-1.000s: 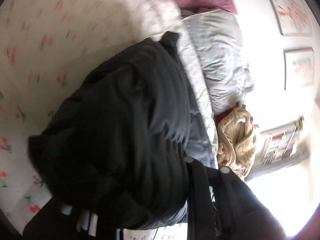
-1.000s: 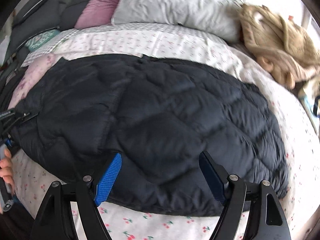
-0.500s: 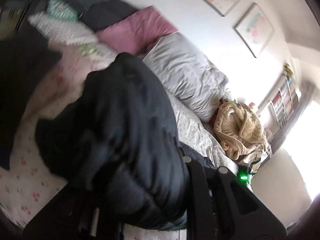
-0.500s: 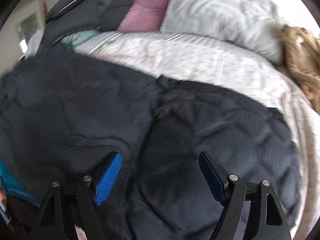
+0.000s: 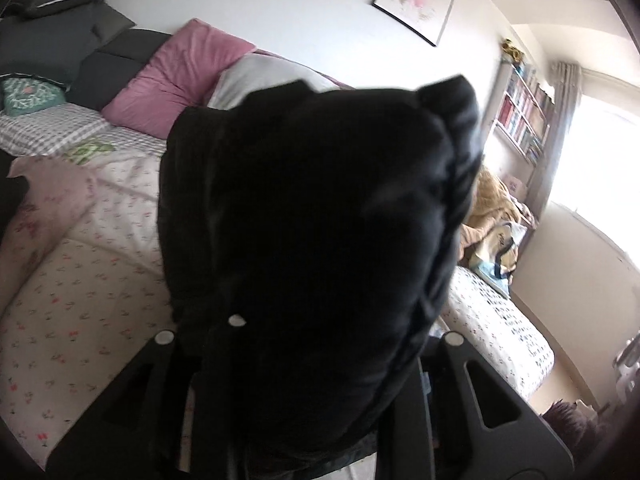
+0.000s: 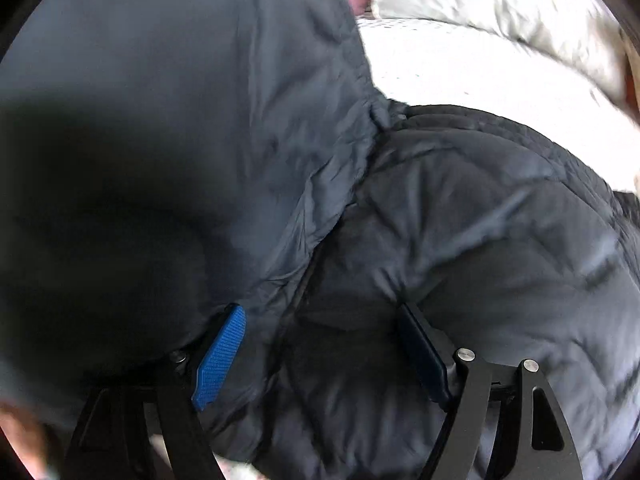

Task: Fold large clothes

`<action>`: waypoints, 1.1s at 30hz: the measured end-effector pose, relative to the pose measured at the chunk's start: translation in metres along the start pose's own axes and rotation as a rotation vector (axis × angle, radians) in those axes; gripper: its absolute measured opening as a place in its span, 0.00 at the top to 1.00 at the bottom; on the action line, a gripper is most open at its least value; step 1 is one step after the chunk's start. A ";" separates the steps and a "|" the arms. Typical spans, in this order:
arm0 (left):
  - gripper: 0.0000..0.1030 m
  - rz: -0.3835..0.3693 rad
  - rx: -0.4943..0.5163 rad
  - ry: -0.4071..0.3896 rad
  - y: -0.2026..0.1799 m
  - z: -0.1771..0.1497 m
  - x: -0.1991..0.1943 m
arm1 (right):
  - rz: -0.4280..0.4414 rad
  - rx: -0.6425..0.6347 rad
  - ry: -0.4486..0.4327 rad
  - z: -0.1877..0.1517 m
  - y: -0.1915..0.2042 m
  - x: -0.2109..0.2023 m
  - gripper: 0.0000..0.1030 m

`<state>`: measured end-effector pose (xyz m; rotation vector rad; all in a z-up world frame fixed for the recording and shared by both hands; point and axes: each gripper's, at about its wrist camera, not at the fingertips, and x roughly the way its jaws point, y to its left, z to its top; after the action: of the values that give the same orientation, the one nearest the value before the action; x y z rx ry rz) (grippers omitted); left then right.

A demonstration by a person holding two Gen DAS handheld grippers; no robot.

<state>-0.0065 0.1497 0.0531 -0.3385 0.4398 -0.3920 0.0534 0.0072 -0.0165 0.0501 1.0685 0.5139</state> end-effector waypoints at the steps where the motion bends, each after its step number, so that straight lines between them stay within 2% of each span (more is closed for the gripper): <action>1: 0.72 -0.017 0.002 0.018 -0.003 0.000 0.005 | 0.025 0.045 -0.023 0.001 -0.012 -0.013 0.22; 4: 0.64 -0.050 0.024 0.060 -0.016 -0.005 0.021 | 0.072 0.185 -0.110 -0.002 -0.058 -0.056 0.22; 7: 0.55 -0.091 0.081 0.133 -0.039 -0.020 0.042 | 0.038 0.299 -0.185 -0.011 -0.105 -0.093 0.21; 10: 0.50 -0.138 0.142 0.250 -0.061 -0.041 0.068 | -0.003 0.387 -0.206 -0.026 -0.138 -0.116 0.21; 13: 0.41 -0.166 0.214 0.410 -0.080 -0.072 0.103 | -0.024 0.460 -0.212 -0.042 -0.163 -0.133 0.21; 14: 0.36 -0.171 0.241 0.441 -0.085 -0.081 0.111 | -0.060 0.486 -0.206 -0.048 -0.173 -0.138 0.21; 17: 0.27 -0.170 0.338 0.483 -0.098 -0.097 0.124 | -0.096 0.542 -0.205 -0.059 -0.194 -0.148 0.21; 20: 0.22 -0.173 0.363 0.506 -0.103 -0.096 0.120 | -0.083 0.633 -0.240 -0.066 -0.218 -0.163 0.21; 23: 0.22 -0.163 0.348 0.528 -0.100 -0.082 0.108 | -0.031 0.667 -0.310 -0.071 -0.224 -0.181 0.21; 26: 0.22 -0.171 0.333 0.534 -0.097 -0.072 0.083 | 0.084 0.636 -0.348 -0.066 -0.221 -0.185 0.21; 30: 0.21 -0.245 0.285 0.483 -0.082 -0.043 0.048 | 0.235 0.580 -0.309 -0.053 -0.195 -0.171 0.21; 33: 0.19 -0.246 0.262 0.443 -0.068 -0.025 0.034 | 0.348 0.580 -0.257 -0.034 -0.180 -0.148 0.21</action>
<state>-0.0097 0.0702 0.0465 -0.0456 0.7740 -0.7626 0.0372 -0.2210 0.0376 0.8037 0.9280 0.4769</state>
